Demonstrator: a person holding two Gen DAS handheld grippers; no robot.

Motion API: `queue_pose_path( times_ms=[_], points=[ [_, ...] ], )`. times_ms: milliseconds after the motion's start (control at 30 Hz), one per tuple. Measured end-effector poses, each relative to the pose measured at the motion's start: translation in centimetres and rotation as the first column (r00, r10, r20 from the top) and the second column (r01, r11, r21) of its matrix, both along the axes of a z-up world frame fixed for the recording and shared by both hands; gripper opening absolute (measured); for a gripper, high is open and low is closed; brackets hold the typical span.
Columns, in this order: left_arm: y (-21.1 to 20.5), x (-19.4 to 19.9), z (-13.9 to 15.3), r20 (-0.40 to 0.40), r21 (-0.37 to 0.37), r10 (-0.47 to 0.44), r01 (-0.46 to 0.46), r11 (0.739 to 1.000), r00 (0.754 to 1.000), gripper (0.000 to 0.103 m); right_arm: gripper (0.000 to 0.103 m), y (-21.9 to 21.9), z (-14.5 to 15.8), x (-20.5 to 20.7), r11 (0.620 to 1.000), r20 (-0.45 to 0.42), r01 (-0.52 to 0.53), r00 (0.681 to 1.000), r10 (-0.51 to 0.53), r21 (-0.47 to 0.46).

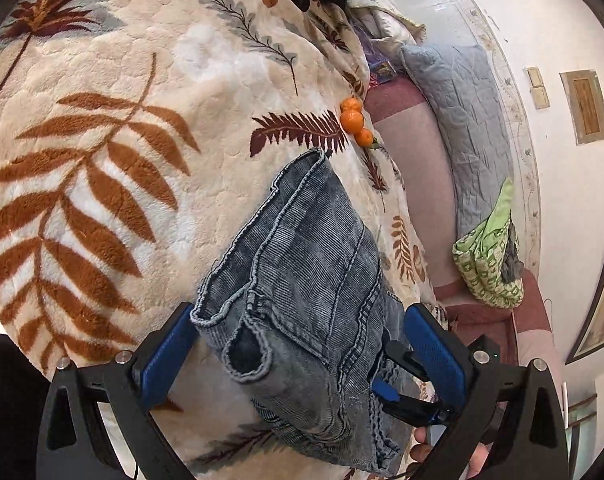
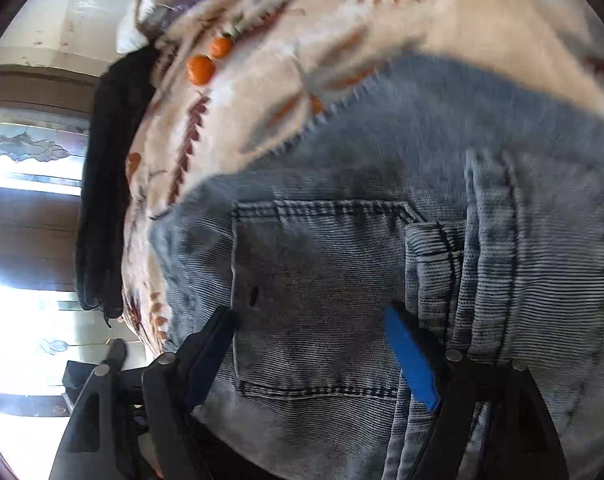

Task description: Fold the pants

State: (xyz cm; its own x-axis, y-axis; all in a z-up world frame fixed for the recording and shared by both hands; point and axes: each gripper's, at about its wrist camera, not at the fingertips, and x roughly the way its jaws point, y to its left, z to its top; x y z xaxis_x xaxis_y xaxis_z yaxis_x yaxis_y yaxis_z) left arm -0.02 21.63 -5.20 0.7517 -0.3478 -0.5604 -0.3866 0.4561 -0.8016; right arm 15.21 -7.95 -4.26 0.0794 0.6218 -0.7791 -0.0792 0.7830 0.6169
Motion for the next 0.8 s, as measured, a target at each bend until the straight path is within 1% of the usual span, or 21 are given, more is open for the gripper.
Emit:
queue_pose_path(
  times_ms=[33,100,133,167,200,233,300,333,367,400,433,467,567,600,633,700,767,800],
  points=[
    [-0.1,0.1,0.1,0.004,0.008,-0.003,0.003,1.000,1.000,0.100,0.082,-0.1,0.4,-0.1,1.000,-0.005,0.006,1.000,-0.006,0.005],
    [-0.3,0.4,0.1,-0.023,0.048,0.000,0.001,0.999,1.000,0.079,0.082,0.3,0.5,0.0,1.000,-0.007,-0.008,1.000,0.008,-0.004],
    [-0.5,0.8,0.0,-0.042,0.064,-0.017,0.020,0.998,0.999,0.052,0.082,0.2,0.3,0.0,1.000,-0.006,-0.014,1.000,0.014,-0.004],
    [-0.5,1.1,-0.5,-0.064,0.061,-0.037,0.041,0.997,0.997,0.035,0.083,0.2,0.3,0.0,1.000,-0.004,-0.011,1.000,0.011,0.005],
    [-0.4,1.1,-1.0,-0.076,0.043,-0.041,0.044,0.998,0.996,0.034,0.084,0.3,0.3,-0.1,1.000,-0.001,-0.008,1.000,0.008,0.015],
    [0.0,0.8,-1.5,-0.063,0.008,-0.033,0.034,0.999,0.997,0.034,0.084,0.1,0.2,-0.3,1.000,0.001,-0.007,1.000,0.007,0.023],
    [0.7,0.4,-1.9,-0.052,-0.052,-0.018,0.015,0.999,0.999,0.038,0.084,-0.3,0.1,-0.3,0.999,0.004,-0.007,1.000,0.007,0.043],
    [0.9,0.4,-1.9,-0.049,-0.070,-0.013,0.010,0.998,0.999,0.043,0.084,-0.4,0.2,-0.2,0.999,0.005,-0.010,1.000,0.010,0.050],
    [0.9,0.5,-1.9,-0.041,-0.074,-0.020,0.017,0.997,0.999,0.046,0.084,-0.3,0.1,-0.2,0.998,0.004,-0.013,1.000,0.013,0.057],
    [0.8,0.7,-1.7,-0.044,-0.062,-0.029,0.027,0.998,0.999,0.045,0.084,-1.4,0.3,-0.1,0.998,0.002,-0.013,1.000,0.013,0.064],
    [0.6,0.9,-1.5,-0.051,-0.036,-0.042,0.040,0.999,0.998,0.038,0.084,-1.6,0.3,-0.1,0.998,0.000,-0.013,1.000,0.013,0.069],
    [0.4,1.1,-1.2,-0.052,-0.013,-0.047,0.046,0.999,0.998,0.018,0.084,-1.6,0.3,-0.1,0.997,0.000,-0.013,1.000,0.013,0.075],
    [0.1,1.2,-0.2,-0.053,0.042,-0.052,0.054,0.998,0.997,0.014,0.084,-1.9,0.3,-0.2,0.996,-0.001,-0.015,1.000,0.015,0.091],
    [-0.4,1.0,0.8,-0.042,0.085,-0.052,0.056,0.995,0.998,0.014,0.084,-2.5,0.4,-0.4,0.995,-0.002,-0.018,1.000,0.018,0.096],
    [-1.1,0.8,2.2,-0.022,0.149,-0.059,0.062,0.987,0.998,0.013,0.084,-2.8,0.4,-0.5,0.995,-0.004,-0.021,1.000,0.021,0.099],
    [-2.9,0.6,4.8,0.016,0.265,-0.084,0.077,0.961,0.996,0.013,0.084,-2.9,0.4,-0.5,0.995,-0.007,-0.027,1.000,0.028,0.099],
    [-5.5,0.6,7.9,0.058,0.386,-0.129,0.097,0.918,0.990,0.013,0.084,-2.9,0.4,-0.6,0.996,0.001,-0.031,1.000,0.031,0.089],
    [-6.6,0.6,8.9,0.074,0.429,-0.154,0.108,0.897,0.985,0.013,0.084,-2.7,0.4,-0.7,0.996,0.010,-0.037,0.999,0.037,0.080]
  ],
)
